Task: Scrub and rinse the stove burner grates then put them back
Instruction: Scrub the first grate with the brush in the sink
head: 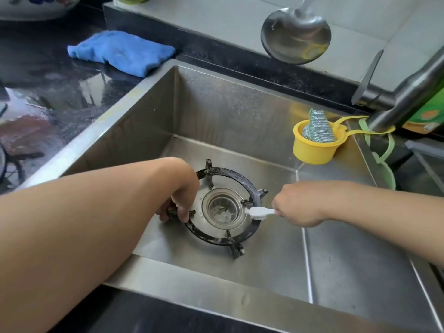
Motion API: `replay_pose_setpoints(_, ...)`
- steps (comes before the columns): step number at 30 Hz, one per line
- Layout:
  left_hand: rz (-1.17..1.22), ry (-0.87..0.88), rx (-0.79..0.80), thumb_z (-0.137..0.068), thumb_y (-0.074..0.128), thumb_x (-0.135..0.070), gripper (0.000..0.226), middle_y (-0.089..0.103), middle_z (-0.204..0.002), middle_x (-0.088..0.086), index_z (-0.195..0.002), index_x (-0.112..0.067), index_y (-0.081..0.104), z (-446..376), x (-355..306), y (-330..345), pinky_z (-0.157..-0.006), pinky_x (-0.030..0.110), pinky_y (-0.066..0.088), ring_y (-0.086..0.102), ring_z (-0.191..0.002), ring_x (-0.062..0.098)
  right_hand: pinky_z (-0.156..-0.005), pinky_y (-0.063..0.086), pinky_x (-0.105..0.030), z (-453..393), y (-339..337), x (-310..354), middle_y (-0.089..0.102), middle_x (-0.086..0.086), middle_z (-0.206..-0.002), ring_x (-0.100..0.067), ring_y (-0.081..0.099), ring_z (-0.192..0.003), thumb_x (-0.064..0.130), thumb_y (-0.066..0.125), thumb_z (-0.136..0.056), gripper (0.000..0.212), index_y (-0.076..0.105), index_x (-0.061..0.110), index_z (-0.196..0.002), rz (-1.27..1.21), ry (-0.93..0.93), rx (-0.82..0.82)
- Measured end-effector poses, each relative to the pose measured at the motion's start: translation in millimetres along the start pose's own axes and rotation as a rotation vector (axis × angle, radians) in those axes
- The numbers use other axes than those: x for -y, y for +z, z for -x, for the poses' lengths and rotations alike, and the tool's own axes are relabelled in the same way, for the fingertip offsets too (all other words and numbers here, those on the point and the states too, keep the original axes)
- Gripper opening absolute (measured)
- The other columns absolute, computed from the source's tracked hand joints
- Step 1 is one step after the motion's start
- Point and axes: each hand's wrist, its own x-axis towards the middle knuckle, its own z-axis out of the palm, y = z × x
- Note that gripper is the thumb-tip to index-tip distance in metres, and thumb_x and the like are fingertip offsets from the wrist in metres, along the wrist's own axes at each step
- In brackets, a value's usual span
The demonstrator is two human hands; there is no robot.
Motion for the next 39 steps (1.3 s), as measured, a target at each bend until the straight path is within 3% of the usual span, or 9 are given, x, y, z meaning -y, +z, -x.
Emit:
replay_pose_setpoints(5, 0.007, 0.028, 0.004, -0.097, 0.067, -0.021, 0.039, 0.079, -0.088, 0.005, -0.132, -0.005, 0.06, 4.2, -7.6, 3.7, -0.096, 0.041, 0.058, 0.076, -0.083, 0.02, -0.062, 0.042, -0.033, -17.9, -14.3, -8.9, 0.065, -0.012, -0.111, -0.032, 0.06, -0.082, 0.008, 0.048, -0.094, 0.025, 0.063, 0.012, -0.114, -0.013, 0.19, -0.133)
replay_pose_setpoints(9, -0.041, 0.003, 0.023, -0.103, 0.058, -0.027, 0.032, 0.077, -0.083, -0.002, -0.106, 0.003, 0.068, 8.6, -13.8, 5.7, -0.1, 0.038, 0.056, 0.07, -0.064, 0.013, -0.064, 0.044, -0.03, -7.1, -5.7, 13.8, 0.068, -0.012, -0.108, -0.031, 0.064, -0.088, 0.009, 0.05, -0.095, 0.023, 0.063, 0.01, -0.114, -0.046, 0.077, -0.01)
replay_pose_setpoints(12, -0.022, 0.014, 0.012, -0.102, 0.059, -0.025, 0.03, 0.078, -0.083, -0.001, -0.105, 0.004, 0.065, 8.3, -13.2, 6.5, -0.099, 0.039, 0.056, 0.071, -0.069, 0.016, -0.059, 0.041, -0.03, 2.3, -1.2, 24.9, 0.067, -0.009, -0.101, -0.029, 0.056, -0.079, 0.01, 0.049, -0.096, 0.023, 0.065, 0.01, -0.113, 0.007, -0.019, 0.072)
replay_pose_setpoints(17, 0.008, 0.047, -0.027, -0.1, 0.064, -0.025, 0.039, 0.077, -0.075, 0.0, -0.128, 0.001, 0.058, 9.1, -11.4, 6.7, -0.096, 0.042, 0.058, 0.071, -0.066, 0.017, -0.063, 0.043, -0.03, -21.8, -9.2, -22.9, 0.068, -0.009, -0.112, -0.03, 0.064, -0.093, 0.01, 0.048, -0.097, 0.028, 0.064, 0.011, -0.119, -0.128, 0.196, -0.017)
replay_pose_setpoints(22, -0.008, 0.063, -0.004, -0.1, 0.062, -0.025, 0.037, 0.077, -0.075, 0.0, -0.124, 0.003, 0.062, 12.9, -14.2, 7.8, -0.095, 0.039, 0.058, 0.071, -0.07, 0.018, -0.065, 0.048, -0.031, -9.7, 0.8, 19.2, 0.058, -0.003, -0.083, -0.031, 0.059, -0.083, 0.023, 0.043, -0.104, 0.018, 0.057, 0.016, -0.095, -0.221, -0.058, 0.045)
replay_pose_setpoints(27, 0.016, 0.059, 0.03, -0.101, 0.062, -0.029, 0.039, 0.077, -0.078, 0.0, -0.126, 0.001, 0.062, 12.7, -16.7, 9.2, -0.083, 0.03, 0.059, 0.071, -0.065, 0.015, -0.059, 0.043, -0.029, -21.4, -11.6, -21.3, 0.044, 0.0, -0.071, -0.029, 0.058, -0.078, 0.019, 0.051, -0.097, 0.017, 0.065, 0.015, -0.105, -0.246, 0.296, -0.244)
replay_pose_setpoints(32, 0.024, 0.048, 0.016, -0.101, 0.061, -0.027, 0.035, 0.077, -0.08, 0.001, -0.118, 0.004, 0.065, 14.3, -18.7, 10.6, -0.079, 0.029, 0.06, 0.072, -0.07, 0.018, -0.066, 0.05, -0.031, -3.6, -13.6, 23.2, 0.062, -0.006, -0.082, -0.03, 0.061, -0.08, 0.031, 0.053, -0.1, 0.021, 0.067, 0.016, -0.096, -0.391, -0.014, 0.035)
replay_pose_setpoints(35, 0.09, 0.059, 0.008, -0.101, 0.062, -0.021, 0.027, 0.076, -0.079, 0.006, -0.105, 0.006, 0.064, 15.9, -19.4, 12.9, -0.084, 0.033, 0.061, 0.072, -0.085, 0.024, -0.061, 0.042, -0.03, -4.6, -18.3, -8.6, 0.052, -0.001, -0.074, -0.027, 0.054, -0.077, 0.031, 0.049, -0.103, 0.026, 0.064, 0.012, -0.097, -0.373, 0.154, 0.006)
replay_pose_setpoints(39, 0.196, 0.109, -0.013, -0.101, 0.061, -0.017, 0.024, 0.076, -0.085, 0.014, -0.092, 0.005, 0.062, 19.3, -25.0, 15.3, -0.078, 0.032, 0.062, 0.072, -0.076, 0.023, -0.05, 0.038, -0.026, -11.4, -15.9, -3.4, 0.052, -0.004, -0.075, -0.022, 0.051, -0.066, 0.024, 0.044, -0.104, 0.025, 0.065, 0.011, -0.104, -0.299, 0.19, -0.063)
